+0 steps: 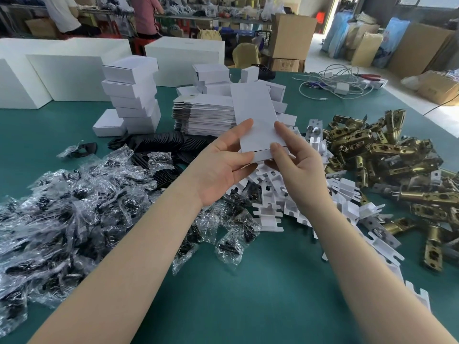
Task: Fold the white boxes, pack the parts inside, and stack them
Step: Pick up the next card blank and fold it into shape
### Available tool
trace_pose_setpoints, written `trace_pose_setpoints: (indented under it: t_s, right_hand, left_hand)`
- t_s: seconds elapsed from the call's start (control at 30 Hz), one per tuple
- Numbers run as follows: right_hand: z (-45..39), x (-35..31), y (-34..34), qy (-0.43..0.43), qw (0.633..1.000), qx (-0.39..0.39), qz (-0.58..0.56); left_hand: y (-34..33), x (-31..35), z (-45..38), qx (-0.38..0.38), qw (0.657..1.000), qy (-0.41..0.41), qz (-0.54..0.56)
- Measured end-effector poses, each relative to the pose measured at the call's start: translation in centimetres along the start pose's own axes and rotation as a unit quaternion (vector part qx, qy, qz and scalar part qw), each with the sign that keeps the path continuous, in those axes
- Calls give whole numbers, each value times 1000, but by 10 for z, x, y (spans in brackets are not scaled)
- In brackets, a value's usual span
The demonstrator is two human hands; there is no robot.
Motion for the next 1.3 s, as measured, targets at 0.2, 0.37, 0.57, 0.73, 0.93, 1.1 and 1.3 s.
trace_pose_setpoints:
  t_s: [0.2, 0.37, 0.57, 0.73, 0.93, 1.1, 1.3]
  right_hand:
    - [-1, 4, 4, -3, 1000, -9, -20]
    - [-2, 2, 3, 1, 1000, -9, 0]
    - [-2, 4, 5, -3, 1000, 4, 14]
    - [-3, 5, 6, -6, 1000, 15, -5]
    - [-1, 7, -1, -14, 998, 30, -58]
    - [-2, 9, -2, -17, 996, 14, -81]
    - [-5, 9, 0, -14, 997, 18, -77]
  left_hand:
    - [0, -1, 0, -3, 1000, 2, 13]
    - [3, 2, 0, 17, 999, -24, -13]
    - [6, 0, -2, 23, 999, -32, -10]
    - [5, 0, -6, 40, 997, -53, 30]
    - [4, 3, -3, 22, 996, -74, 43]
    - [1, 2, -2, 21, 995, -68, 63]
    - [-1, 3, -2, 13, 995, -63, 70]
Point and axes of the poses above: each hand's wrist, its own z-axis away from the middle knuckle, its own y-axis out of the back of the hand, x = y × z, the point moved 7 cm from there along -z, towards the middle knuckle, and after that the axes turned 11 degrees about -x, right-handed, at the moved point
